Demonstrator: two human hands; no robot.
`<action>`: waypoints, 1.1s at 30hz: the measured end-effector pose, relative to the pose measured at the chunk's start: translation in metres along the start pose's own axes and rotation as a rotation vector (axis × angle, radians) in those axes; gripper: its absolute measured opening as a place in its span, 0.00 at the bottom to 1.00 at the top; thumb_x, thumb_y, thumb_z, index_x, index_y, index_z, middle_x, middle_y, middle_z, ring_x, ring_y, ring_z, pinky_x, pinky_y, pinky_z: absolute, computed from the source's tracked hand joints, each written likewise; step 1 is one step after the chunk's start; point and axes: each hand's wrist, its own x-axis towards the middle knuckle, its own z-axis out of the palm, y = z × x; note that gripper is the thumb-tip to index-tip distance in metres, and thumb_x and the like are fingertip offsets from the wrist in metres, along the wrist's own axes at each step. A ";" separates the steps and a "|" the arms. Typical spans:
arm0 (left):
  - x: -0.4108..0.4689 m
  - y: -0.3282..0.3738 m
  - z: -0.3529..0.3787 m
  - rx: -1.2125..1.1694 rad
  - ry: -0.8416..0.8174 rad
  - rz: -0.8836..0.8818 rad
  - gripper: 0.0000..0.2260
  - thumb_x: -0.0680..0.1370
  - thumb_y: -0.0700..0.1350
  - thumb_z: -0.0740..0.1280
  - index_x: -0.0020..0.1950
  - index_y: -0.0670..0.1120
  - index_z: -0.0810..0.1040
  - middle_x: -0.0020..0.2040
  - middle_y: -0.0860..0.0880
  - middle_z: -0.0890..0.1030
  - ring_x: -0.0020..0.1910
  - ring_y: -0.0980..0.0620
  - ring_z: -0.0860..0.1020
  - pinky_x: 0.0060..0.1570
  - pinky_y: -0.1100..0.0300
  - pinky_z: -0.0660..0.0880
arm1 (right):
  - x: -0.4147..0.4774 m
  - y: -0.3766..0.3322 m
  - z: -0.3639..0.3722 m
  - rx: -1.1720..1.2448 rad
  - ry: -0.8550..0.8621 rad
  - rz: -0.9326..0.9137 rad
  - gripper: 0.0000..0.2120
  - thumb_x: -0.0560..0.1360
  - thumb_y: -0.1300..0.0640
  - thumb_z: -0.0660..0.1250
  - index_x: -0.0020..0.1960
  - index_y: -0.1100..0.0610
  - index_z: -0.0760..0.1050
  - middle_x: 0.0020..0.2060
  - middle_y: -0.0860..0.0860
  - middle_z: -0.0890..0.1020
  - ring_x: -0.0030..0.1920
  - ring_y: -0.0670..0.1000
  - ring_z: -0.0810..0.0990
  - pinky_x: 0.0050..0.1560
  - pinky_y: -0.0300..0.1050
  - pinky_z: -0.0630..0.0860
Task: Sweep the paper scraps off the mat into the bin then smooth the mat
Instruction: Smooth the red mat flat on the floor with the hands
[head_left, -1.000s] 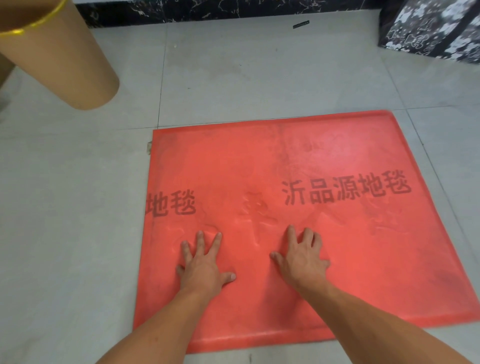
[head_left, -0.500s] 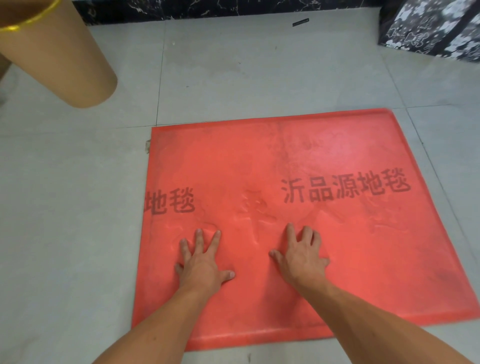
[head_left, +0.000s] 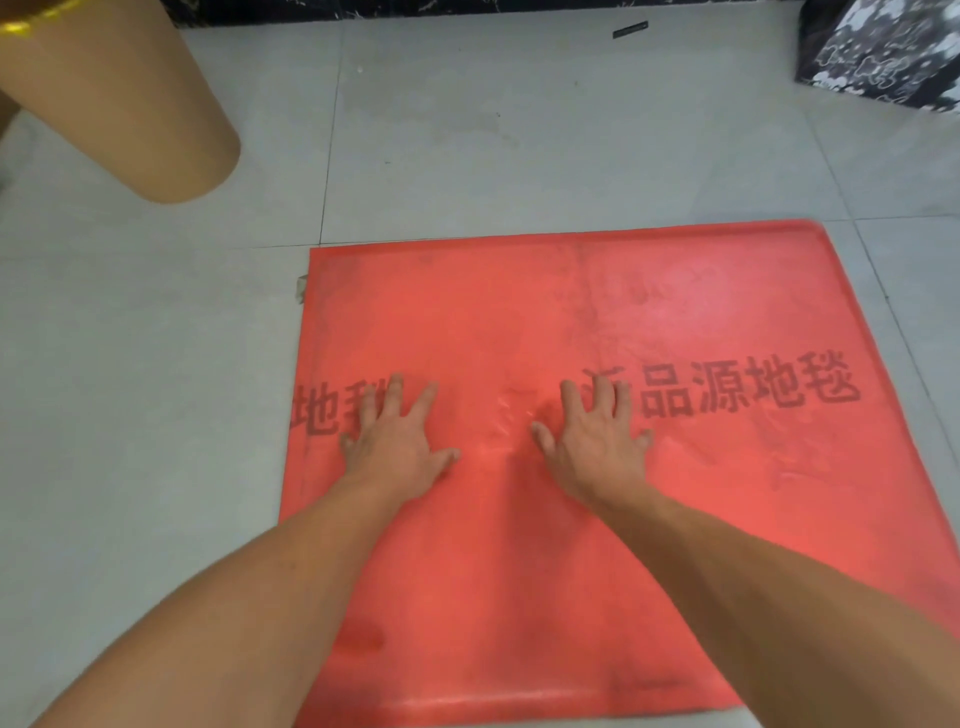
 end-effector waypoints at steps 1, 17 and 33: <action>0.010 0.001 -0.002 -0.006 -0.065 -0.041 0.43 0.69 0.65 0.69 0.76 0.64 0.44 0.78 0.53 0.40 0.77 0.42 0.40 0.69 0.36 0.59 | 0.010 -0.007 -0.003 0.011 0.001 -0.022 0.30 0.77 0.36 0.58 0.75 0.47 0.57 0.76 0.54 0.53 0.77 0.58 0.45 0.64 0.75 0.60; 0.036 0.002 0.007 -0.093 -0.230 -0.133 0.50 0.68 0.59 0.74 0.74 0.67 0.37 0.75 0.56 0.29 0.74 0.39 0.31 0.68 0.34 0.59 | 0.161 -0.090 -0.040 0.012 -0.249 -0.074 0.44 0.70 0.34 0.68 0.76 0.33 0.43 0.78 0.45 0.37 0.76 0.61 0.34 0.58 0.85 0.54; 0.042 0.006 -0.001 -0.092 -0.264 -0.153 0.50 0.68 0.59 0.74 0.73 0.68 0.37 0.75 0.58 0.29 0.74 0.41 0.31 0.67 0.34 0.61 | 0.160 -0.090 -0.029 0.047 -0.261 -0.038 0.43 0.70 0.34 0.69 0.75 0.32 0.44 0.77 0.42 0.37 0.76 0.59 0.34 0.56 0.86 0.53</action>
